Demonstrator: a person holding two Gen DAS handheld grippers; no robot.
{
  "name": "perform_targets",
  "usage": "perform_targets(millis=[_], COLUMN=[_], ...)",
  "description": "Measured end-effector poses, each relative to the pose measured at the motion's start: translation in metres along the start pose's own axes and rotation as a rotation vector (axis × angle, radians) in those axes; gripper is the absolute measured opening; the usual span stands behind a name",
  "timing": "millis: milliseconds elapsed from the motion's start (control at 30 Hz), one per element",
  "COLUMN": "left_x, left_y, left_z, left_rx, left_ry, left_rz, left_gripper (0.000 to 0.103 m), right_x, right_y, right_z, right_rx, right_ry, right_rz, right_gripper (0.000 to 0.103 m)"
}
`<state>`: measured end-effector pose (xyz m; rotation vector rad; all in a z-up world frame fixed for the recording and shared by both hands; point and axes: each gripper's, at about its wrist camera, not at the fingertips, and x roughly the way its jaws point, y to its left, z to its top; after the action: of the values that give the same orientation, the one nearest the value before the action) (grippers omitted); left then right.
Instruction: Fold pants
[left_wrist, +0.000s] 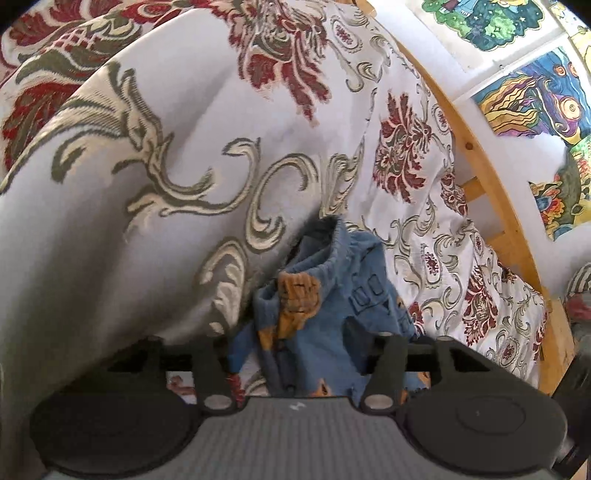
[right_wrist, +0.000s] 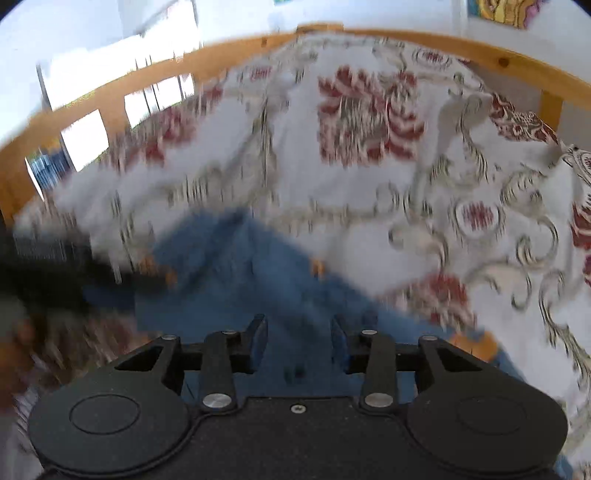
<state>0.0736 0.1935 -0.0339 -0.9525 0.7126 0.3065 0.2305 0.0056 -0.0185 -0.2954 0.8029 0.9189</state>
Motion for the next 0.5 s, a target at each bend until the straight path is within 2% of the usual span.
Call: perform_targets(millis=[33,100,167,333,433,500], left_x=[0.000,0.003,0.006,0.003,0.002,0.001], left_y=[0.000,-0.001,0.000,0.004,0.007,0.010], left_z=[0.000,0.001,0.003,0.002,0.001,0.001], left_rx=[0.002,-0.019,-0.029,-0.030,-0.034,-0.056], left_ry=[-0.003,-0.001,-0.003,-0.011,-0.008,-0.005], left_rz=[0.011,0.058,0.126,0.090,0.070,0.048], left_gripper=[0.060,0.051,0.022,0.020,0.028,0.035], right_x=[0.008,0.022,0.022,-0.006,-0.013,-0.008], right_y=[0.004,0.013,0.022,0.039,0.045,0.038], right_z=[-0.006,-0.017,-0.023,-0.034,-0.032,-0.022], right_rx=[-0.002,-0.010,-0.030,0.027,-0.010,-0.006], right_ry=[0.029,0.053,0.024,-0.063,-0.099,-0.072], right_rz=[-0.017,-0.039,-0.078,-0.090,-0.094,-0.047], right_gripper=[0.037,0.037,0.037,0.041,0.041,0.041])
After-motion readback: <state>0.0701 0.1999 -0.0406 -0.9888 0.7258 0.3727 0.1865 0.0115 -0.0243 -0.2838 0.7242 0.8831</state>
